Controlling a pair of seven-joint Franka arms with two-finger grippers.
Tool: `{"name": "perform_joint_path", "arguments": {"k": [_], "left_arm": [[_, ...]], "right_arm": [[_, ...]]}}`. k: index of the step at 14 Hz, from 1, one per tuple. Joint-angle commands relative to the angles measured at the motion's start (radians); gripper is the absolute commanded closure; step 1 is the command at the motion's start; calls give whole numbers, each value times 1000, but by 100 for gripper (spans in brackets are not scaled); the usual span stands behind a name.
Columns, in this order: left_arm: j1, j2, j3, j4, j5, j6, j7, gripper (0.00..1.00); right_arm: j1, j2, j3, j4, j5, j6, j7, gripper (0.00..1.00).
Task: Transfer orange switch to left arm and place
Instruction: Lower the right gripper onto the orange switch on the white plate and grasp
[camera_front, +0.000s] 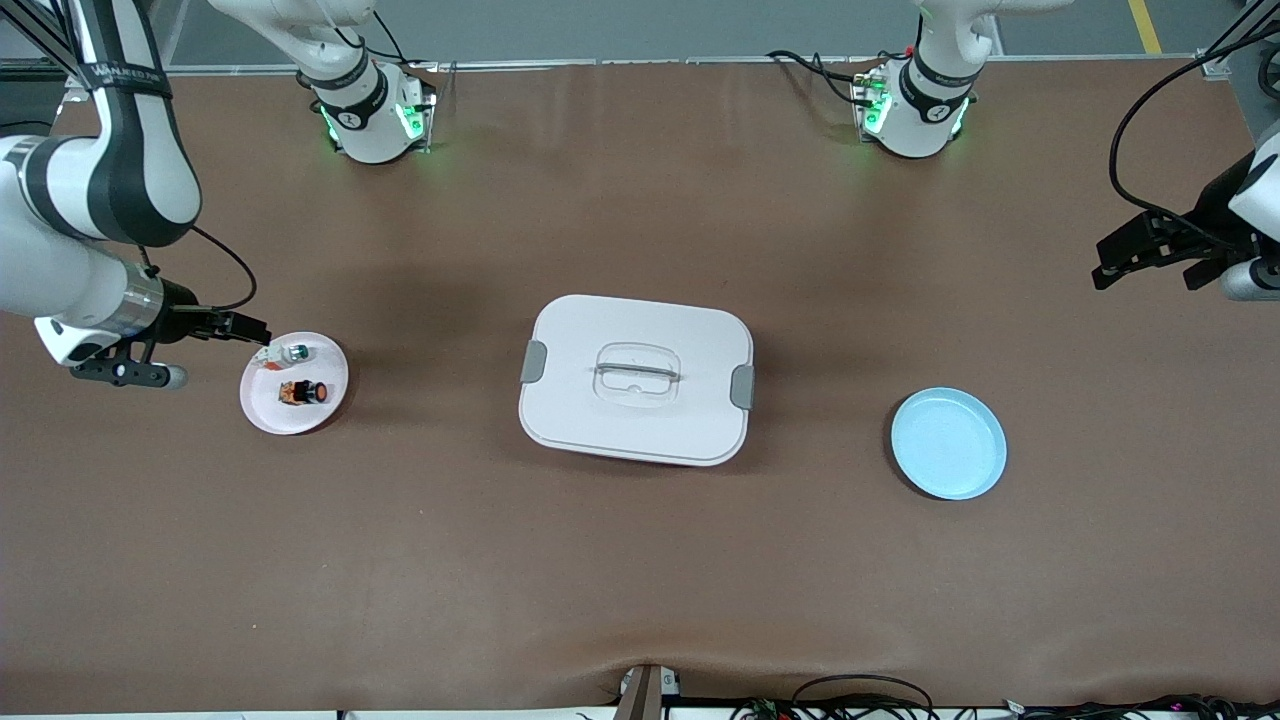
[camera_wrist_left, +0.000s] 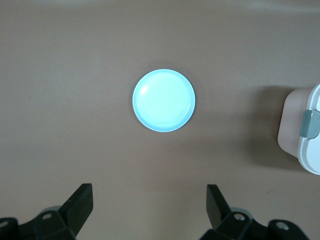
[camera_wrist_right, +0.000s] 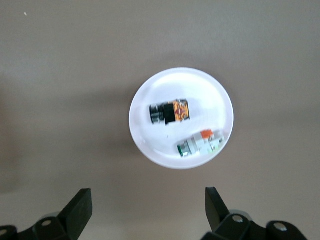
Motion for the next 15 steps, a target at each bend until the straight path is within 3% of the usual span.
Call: {"name": "perform_joint_path", "arguments": {"k": [1,4,10,15], "left_arm": [[-5,0,3,12,12,-15,20,0],[-4,0,3,12,12,-15,20,0],[-5,0,3,12,12,-15,20,0],[-5,-2,3,12,10,-15,20,0]], "right_arm": [[-31,11,7,-63,1,113,-48,0],[-42,71,7,-145,1,315,-54,0],[-40,208,9,-145,3,448,-56,0],[-34,269,13,-131,4,469,-56,0]]}}
